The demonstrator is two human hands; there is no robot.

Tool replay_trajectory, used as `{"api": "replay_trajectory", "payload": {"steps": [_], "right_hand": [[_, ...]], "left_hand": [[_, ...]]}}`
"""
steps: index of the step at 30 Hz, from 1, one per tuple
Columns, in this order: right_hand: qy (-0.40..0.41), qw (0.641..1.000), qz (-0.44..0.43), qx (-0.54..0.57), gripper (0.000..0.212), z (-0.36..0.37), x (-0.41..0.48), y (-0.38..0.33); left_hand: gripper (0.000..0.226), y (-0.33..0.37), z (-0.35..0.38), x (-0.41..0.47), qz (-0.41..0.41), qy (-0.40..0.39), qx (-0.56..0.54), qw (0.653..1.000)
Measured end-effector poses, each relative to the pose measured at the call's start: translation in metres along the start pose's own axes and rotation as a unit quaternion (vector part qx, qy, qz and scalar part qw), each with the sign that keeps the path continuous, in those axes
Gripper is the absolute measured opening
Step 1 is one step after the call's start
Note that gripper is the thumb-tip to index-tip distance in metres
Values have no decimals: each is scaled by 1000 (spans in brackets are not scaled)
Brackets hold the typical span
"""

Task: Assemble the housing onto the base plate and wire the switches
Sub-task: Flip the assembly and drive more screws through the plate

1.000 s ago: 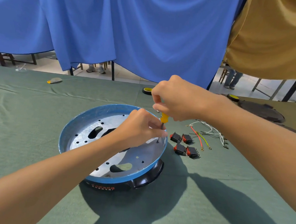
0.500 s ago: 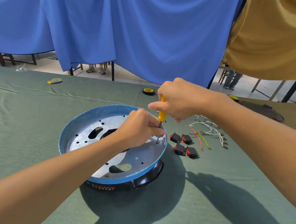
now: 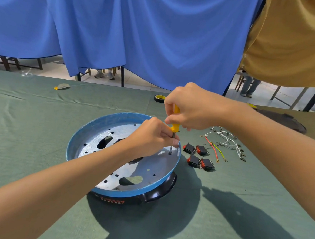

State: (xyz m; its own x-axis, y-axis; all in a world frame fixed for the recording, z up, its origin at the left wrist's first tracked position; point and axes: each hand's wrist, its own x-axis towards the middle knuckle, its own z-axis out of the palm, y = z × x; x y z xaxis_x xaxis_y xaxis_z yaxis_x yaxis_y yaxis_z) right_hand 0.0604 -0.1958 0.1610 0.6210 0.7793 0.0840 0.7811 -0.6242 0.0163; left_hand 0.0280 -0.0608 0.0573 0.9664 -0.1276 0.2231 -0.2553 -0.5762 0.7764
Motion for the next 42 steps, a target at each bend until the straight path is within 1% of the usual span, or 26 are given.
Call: {"api": "replay_trajectory", "payload": {"steps": [2,4,5,7,8,9,10,13,15,17,18,19,21,23,24,25,27,29,30,32,34,36,38,40,42], "right_hand": [[42,999,12,-33,31,7,2,-1],[63,997,18,-39,37,12,4,-1],[49,998,16,-27,36,11,2,-1],[2,1000,-1,4,21,4,-1,1],[-7,1000,-8,14,15,0,-3,3],[-4,1000,-10,16,13,0,-3,4],[9,1000,-8,12,18,1,-3,4],[42,999,20,-22,35,8,1,4],[32,999,29,-28,35,8,0,4],[1,1000,10,1,23,2,-4,5],[3,1000,1,22,18,-1,-6,5],[16,999,-3,31,19,-1,-6,4],[46,999,7,7,32,4,-4,2],[52,998,32,-30,39,9,1,1],[41,998,40,-38,39,10,3,1],[21,998,40,-39,36,9,3,1],[-19,999,21,-17,22,3,-1,3],[-4,1000,11,10,15,1,-4,3],[17,1000,18,7,17,4,-5,3],[59,997,34,-36,23,12,-2,2],[76,995,38,-44,28,16,0,2],[41,999,27,-11,25,8,-3,1],[-1,1000,2,12,13,-1,-6,0],[7,1000,-1,28,11,-3,-7,-1],[25,999,14,20,18,1,-4,-2]], "left_hand": [[8,-1,2,-1,-3,44,-23,999],[5,-2,3,0,-2,63,-30,998],[5,-3,2,0,-5,58,-34,998],[4,-4,-1,1,-10,29,-46,998],[3,-4,-3,1,-12,12,-51,999],[4,-4,-3,0,-14,-1,-55,998],[4,-4,-3,-1,-17,-7,-53,998],[8,-3,3,-3,-16,17,-5,1000],[6,-3,6,-2,-3,33,45,998],[7,-3,5,-1,14,14,58,998],[7,-3,3,-2,18,-2,62,998],[7,-3,2,-2,18,-13,68,997],[7,-3,2,-4,17,-6,86,996],[10,-2,4,-5,14,17,102,995],[10,-1,4,-4,14,19,109,994],[12,1,5,-3,15,12,115,993],[15,3,4,-2,19,-16,124,992],[15,5,3,-1,17,-35,139,990],[13,5,4,-1,16,-33,145,989],[11,4,6,-2,14,-10,143,990],[14,4,8,-3,9,19,150,988],[14,3,8,-2,3,24,156,988],[12,3,5,-2,0,-7,129,992],[6,4,1,-1,-1,-43,111,993],[2,4,1,-2,-4,-38,111,993]]}}
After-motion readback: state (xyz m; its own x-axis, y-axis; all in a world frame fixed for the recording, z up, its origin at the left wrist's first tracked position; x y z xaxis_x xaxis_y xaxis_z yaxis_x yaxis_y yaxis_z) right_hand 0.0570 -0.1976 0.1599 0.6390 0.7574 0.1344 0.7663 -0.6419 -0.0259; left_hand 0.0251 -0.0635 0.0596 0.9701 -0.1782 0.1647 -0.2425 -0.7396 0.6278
